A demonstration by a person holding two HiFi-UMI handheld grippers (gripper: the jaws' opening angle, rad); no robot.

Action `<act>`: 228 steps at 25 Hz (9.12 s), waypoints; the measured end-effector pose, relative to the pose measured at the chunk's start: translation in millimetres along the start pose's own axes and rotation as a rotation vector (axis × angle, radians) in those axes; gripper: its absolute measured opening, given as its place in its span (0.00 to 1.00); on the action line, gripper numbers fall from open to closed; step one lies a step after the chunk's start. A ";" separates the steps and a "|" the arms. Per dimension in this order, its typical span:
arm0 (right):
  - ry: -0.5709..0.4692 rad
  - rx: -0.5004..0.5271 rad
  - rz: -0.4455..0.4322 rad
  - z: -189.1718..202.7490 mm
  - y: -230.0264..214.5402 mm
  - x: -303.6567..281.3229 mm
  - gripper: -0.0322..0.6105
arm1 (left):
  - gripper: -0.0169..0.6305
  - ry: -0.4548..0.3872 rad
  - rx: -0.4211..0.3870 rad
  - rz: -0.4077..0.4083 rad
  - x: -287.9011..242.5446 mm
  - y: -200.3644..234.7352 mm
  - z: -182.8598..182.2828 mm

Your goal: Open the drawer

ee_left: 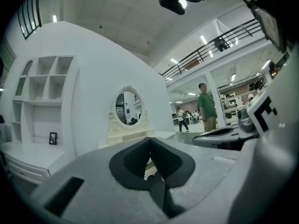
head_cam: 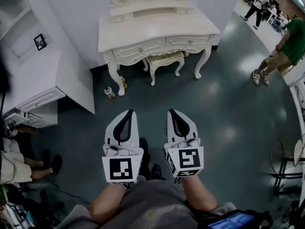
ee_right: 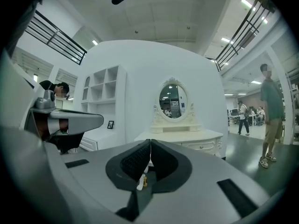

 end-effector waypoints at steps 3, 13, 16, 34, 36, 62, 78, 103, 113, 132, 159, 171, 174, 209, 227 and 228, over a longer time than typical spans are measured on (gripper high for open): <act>0.016 0.004 0.004 4.4 -7.5 -18.8 0.07 | 0.05 0.007 0.003 0.002 -18.2 4.9 8.6; 0.028 0.013 0.027 14.4 -36.9 -126.6 0.07 | 0.05 0.095 0.041 0.021 -117.0 46.4 60.0; 0.050 -0.002 0.030 19.2 -43.2 -162.3 0.07 | 0.05 0.110 0.039 0.028 -150.0 62.6 70.9; -0.008 0.047 0.069 -42.3 -39.2 -286.8 0.07 | 0.05 0.000 0.074 0.064 -262.0 144.0 55.0; -0.025 0.052 0.077 -50.1 -44.6 -292.7 0.07 | 0.05 -0.017 0.072 0.070 -272.3 145.0 49.7; 0.051 0.005 -0.151 -90.5 -190.5 -431.3 0.07 | 0.05 0.107 0.063 -0.079 -454.9 97.4 32.9; 0.064 0.071 -0.374 -121.8 -202.2 -484.4 0.07 | 0.05 0.133 0.062 -0.349 -487.2 119.3 15.8; 0.391 0.100 -0.396 -94.2 -188.7 -579.8 0.07 | 0.05 0.413 0.291 -0.358 -561.2 159.1 117.4; 0.432 0.115 -0.380 -76.7 -183.4 -582.3 0.07 | 0.34 0.355 0.374 -0.341 -572.7 160.9 152.4; 0.480 0.112 -0.349 -57.6 -205.2 -584.2 0.07 | 0.44 0.393 0.373 -0.394 -593.3 167.1 197.0; 0.503 0.123 -0.301 -51.3 -216.9 -583.7 0.07 | 0.32 0.463 0.290 -0.451 -601.6 169.8 225.2; 0.497 0.127 -0.289 -53.8 -221.4 -578.3 0.07 | 0.26 0.480 0.270 -0.429 -604.8 163.6 222.8; 0.495 0.128 -0.285 -54.8 -222.5 -576.6 0.07 | 0.26 0.479 0.279 -0.425 -603.3 161.8 222.8; 0.426 0.117 -0.315 -63.4 -212.4 -518.6 0.07 | 0.26 0.502 0.269 -0.404 -530.9 118.1 218.8; 0.402 0.120 -0.347 -71.0 -208.6 -509.8 0.07 | 0.25 0.526 0.272 -0.402 -513.8 104.4 219.3; 0.401 0.120 -0.349 -71.2 -208.0 -510.1 0.07 | 0.24 0.527 0.271 -0.400 -514.0 104.3 219.4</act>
Point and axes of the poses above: the fingertips, and each gripper's own axes: x backward along the fingers, y to its left, z out of its underside, the point moved 2 cm from there along x, backward along the fingers, and after that the axes turned 12 degrees about -x, right-handed, at the moved point
